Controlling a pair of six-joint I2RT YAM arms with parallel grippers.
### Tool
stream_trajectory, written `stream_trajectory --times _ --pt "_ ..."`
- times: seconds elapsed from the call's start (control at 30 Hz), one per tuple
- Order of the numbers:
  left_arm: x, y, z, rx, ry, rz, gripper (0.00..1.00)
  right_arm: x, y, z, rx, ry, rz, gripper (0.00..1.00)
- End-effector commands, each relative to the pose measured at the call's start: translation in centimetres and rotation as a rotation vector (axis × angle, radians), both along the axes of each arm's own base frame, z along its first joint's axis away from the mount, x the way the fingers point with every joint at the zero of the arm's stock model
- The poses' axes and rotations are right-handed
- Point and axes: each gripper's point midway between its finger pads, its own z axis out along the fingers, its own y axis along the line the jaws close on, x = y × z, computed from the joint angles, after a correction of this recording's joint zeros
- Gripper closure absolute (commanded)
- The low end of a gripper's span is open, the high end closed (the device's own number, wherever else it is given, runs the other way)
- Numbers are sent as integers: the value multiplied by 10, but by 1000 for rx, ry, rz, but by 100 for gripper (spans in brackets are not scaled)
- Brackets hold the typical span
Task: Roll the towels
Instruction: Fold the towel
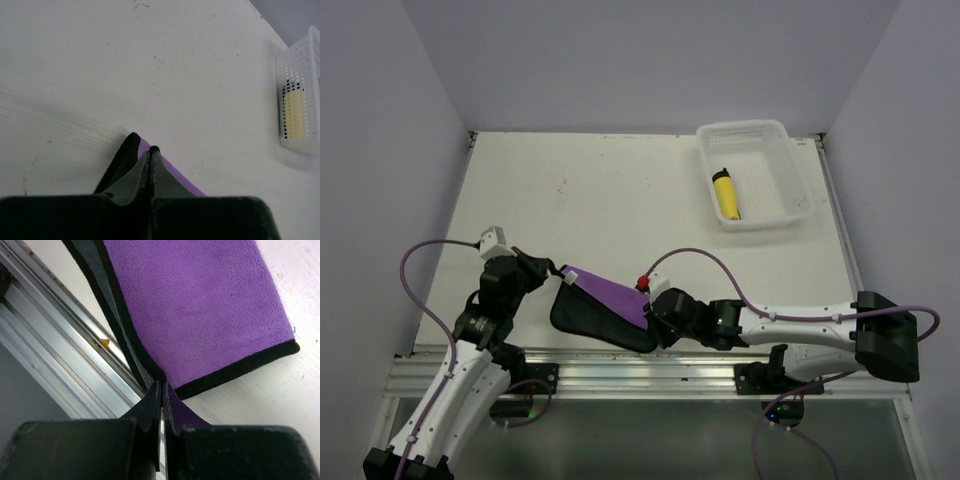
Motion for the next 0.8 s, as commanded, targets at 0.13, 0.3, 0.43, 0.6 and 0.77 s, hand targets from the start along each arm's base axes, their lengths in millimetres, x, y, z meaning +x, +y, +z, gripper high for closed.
stream_trajectory --times 0.13,0.3,0.43,0.6,0.77 --pt "-3 -4 2 -31 -32 -18 100 -15 6 -7 29 52 37 100" --pt "-10 -5 -5 -45 -20 -25 100 -21 10 -12 29 68 56 100" --pt "-14 -3 -8 -40 -6 -22 100 -24 12 -15 31 81 68 100" --pt "-16 -3 -6 -52 -18 -20 100 -27 12 -20 19 95 76 100" --pt "-16 -2 -5 -53 -22 -15 100 -28 10 -23 15 96 78 100"
